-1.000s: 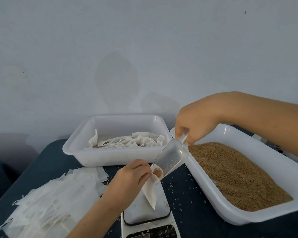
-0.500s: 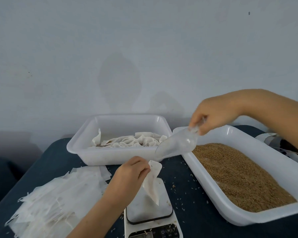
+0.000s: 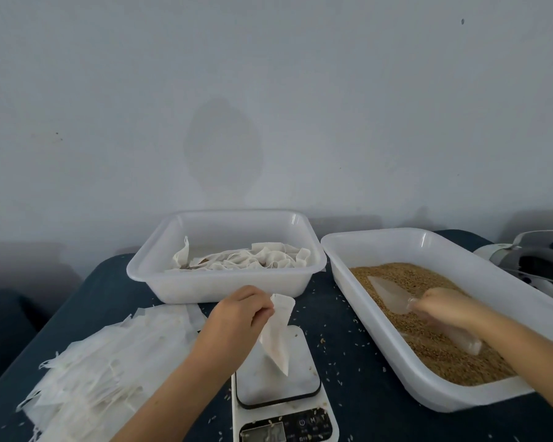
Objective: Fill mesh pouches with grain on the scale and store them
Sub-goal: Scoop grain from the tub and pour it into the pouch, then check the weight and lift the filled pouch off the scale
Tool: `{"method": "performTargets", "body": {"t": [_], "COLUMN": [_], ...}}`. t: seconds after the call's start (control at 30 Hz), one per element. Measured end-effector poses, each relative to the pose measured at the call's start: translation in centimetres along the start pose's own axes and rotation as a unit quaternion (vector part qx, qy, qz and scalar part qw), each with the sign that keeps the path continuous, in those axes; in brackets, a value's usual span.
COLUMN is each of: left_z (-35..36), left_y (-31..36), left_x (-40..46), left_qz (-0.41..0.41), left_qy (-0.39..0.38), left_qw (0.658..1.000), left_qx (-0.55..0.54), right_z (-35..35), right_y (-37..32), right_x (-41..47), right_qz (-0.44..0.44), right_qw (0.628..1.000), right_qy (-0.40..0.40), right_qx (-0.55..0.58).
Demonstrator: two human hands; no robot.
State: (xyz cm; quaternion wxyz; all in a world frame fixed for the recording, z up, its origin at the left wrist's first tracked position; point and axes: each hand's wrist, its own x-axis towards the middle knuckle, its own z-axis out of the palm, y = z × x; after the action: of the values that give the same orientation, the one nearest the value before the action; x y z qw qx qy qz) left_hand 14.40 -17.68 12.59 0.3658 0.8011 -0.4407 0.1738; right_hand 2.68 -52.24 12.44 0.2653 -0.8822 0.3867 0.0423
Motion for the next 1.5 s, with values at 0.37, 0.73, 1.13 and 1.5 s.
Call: {"method": "performTargets", "body": {"t": [0.37,0.73,1.13,1.5], "left_z": [-1.1,-3.5,-5.7,-3.7], "left_y": [-0.1,0.4,1.1,0.7], "left_x": [1.4,4.2,5.9,4.0], "left_qz": [-0.030,-0.023,0.008,0.054], "left_qy": [-0.003,-0.020,-0.061,-0.108], "left_qw": [1.000,0.996,0.983,0.972], "left_qx": [-0.007,0.082,0.175,0.201], "right_z": [3.8,4.3,5.6,4.0], "right_y": [-2.7,-6.0,-9.1,-15.4], "right_x": [-0.4,-2.4,-1.9,-7.8], "right_qz": [-0.039,-0.174,-0.176,-0.360], "right_qw": [0.979,0.984,0.983,0.928], "right_qy": [0.035,0.015,0.045,-0.086], "right_qx": [-0.198,-0.029,-0.015,0.044]}}
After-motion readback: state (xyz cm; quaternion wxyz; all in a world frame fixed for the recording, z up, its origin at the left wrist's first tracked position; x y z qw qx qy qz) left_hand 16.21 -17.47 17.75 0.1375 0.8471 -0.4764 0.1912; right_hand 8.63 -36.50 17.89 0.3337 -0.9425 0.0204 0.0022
